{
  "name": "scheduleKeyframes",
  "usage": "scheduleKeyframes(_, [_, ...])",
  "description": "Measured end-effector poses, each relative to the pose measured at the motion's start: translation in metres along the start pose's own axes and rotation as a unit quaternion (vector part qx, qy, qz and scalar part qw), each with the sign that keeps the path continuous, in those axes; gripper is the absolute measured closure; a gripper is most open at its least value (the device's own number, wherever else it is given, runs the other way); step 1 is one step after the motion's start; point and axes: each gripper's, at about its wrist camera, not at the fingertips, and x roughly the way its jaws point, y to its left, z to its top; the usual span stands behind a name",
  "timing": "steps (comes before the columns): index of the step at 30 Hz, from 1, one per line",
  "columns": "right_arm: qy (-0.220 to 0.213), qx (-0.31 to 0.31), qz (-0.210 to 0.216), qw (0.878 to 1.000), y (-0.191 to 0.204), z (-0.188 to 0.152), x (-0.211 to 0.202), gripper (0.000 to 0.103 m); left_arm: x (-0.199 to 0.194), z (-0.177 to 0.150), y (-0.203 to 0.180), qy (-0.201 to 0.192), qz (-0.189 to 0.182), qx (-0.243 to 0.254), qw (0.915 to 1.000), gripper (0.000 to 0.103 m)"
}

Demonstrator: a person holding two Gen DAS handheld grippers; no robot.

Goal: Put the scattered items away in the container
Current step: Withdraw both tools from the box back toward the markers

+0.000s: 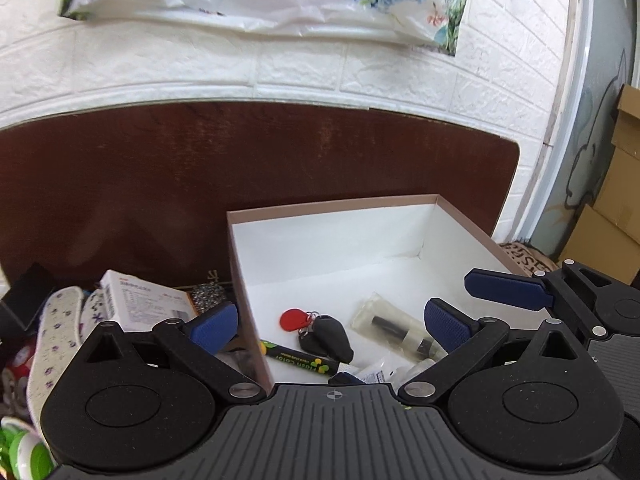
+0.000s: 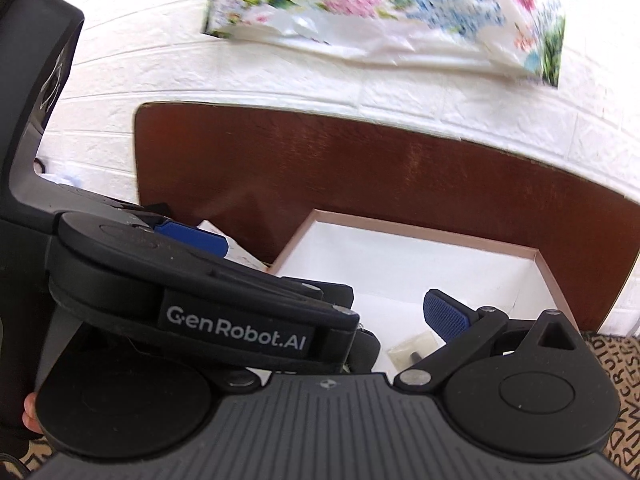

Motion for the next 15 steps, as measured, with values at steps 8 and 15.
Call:
scheduleKeyframes(8, [-0.027, -0.017, 0.017, 0.999, 0.036, -0.017, -0.036, 0.0, -0.06, -0.037, 0.003, -0.037, 0.025, -0.011, 0.999, 0.0])
scheduleKeyframes(15, [-0.042, 0.003, 0.036, 0.998, 0.067, -0.047, -0.059, 0.0, -0.096, -0.08, 0.012, -0.039, 0.043, -0.027, 0.998, 0.0])
